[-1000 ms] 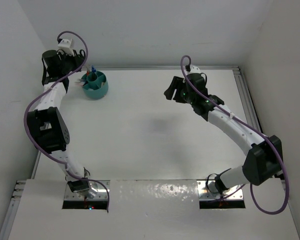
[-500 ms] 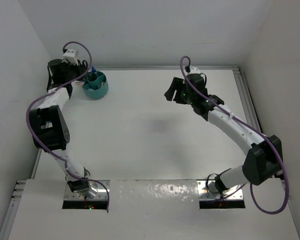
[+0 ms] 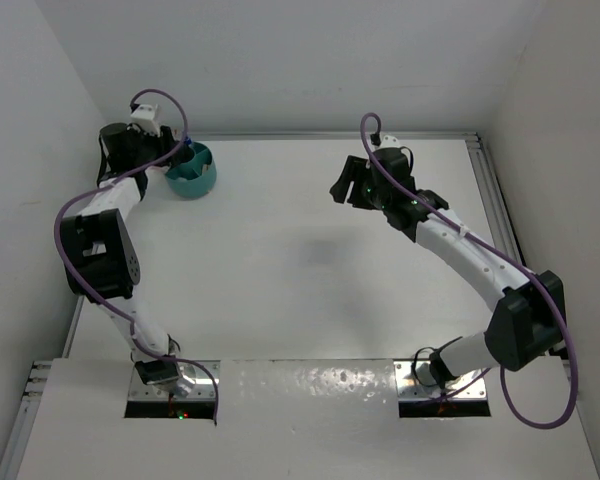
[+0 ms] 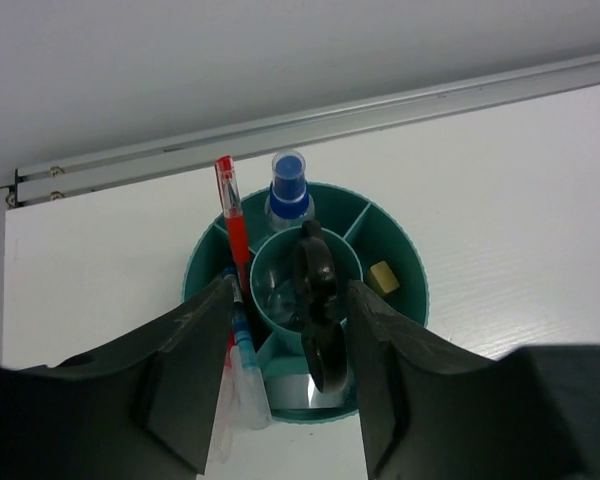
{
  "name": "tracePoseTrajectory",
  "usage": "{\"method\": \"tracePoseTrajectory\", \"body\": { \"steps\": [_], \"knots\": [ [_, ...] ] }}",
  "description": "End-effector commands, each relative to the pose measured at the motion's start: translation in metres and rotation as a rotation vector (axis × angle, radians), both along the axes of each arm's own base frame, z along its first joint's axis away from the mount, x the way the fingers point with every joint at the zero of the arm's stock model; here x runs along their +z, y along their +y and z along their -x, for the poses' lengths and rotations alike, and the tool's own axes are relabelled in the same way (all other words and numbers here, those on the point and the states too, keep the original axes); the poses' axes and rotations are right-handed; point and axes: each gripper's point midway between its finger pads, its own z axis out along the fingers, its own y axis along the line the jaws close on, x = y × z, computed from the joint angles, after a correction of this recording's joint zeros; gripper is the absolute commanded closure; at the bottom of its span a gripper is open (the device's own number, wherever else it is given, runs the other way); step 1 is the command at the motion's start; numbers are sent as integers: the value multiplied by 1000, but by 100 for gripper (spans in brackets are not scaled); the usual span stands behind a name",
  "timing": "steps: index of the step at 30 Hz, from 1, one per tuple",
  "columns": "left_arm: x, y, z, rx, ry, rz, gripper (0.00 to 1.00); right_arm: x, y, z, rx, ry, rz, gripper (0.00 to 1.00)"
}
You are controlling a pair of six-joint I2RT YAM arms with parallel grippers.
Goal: Sort the stationery into containers
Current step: Place the scissors in the storage box, then reset both arms
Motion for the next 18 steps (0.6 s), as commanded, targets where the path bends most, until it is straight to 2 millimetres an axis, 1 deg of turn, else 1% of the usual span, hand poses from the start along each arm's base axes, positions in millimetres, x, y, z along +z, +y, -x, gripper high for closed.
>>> {"method": "tracePoseTrajectory", "body": {
  "steps": [1,2,3,4,5,6,7,8,9,10,11,12,13,14,15,16,17,18],
  "knots": [
    [46,-1,-12,-6,-106,31,53,34,-3,-3,-13,-80,-21,36],
    [66,0,-15,1,-137,38,52,34,-4,-2,-14,-79,-20,36],
    [73,2,-15,14,-134,50,51,34,-5,-2,-15,-77,-19,36],
    [85,3,-16,27,-146,59,51,37,-7,1,-17,-80,-16,36],
    [117,9,-18,59,-196,48,50,36,-8,3,-14,-78,-9,35],
    [123,11,-16,83,-173,51,50,34,-11,5,-10,-75,7,34],
    [136,17,-14,116,-175,50,48,33,-15,11,-6,-63,20,33],
    [169,31,-10,184,-220,33,47,32,-18,14,-6,-58,28,32],
    [165,36,-2,210,-160,42,44,24,-23,19,-3,-37,49,30],
    [173,43,5,240,-154,45,35,21,-29,29,-4,-17,61,26],
    [189,59,20,297,-168,41,32,18,-34,33,-10,-6,69,24],
    [184,68,32,332,-132,51,30,4,-41,41,-15,29,85,20],
    [183,78,44,374,-116,77,28,-4,-47,49,-19,56,98,18],
    [179,99,67,442,-100,90,27,-2,-52,56,-30,56,92,15],
    [170,108,80,474,-65,104,27,-17,-60,65,-46,90,104,12],
    [164,116,94,513,-44,144,27,-24,-66,73,-61,114,110,9],
    [151,129,116,558,-15,154,27,-22,-72,79,-86,108,95,8],
    [138,133,129,576,21,163,27,-39,-80,89,-113,146,109,6]
  ]
}}
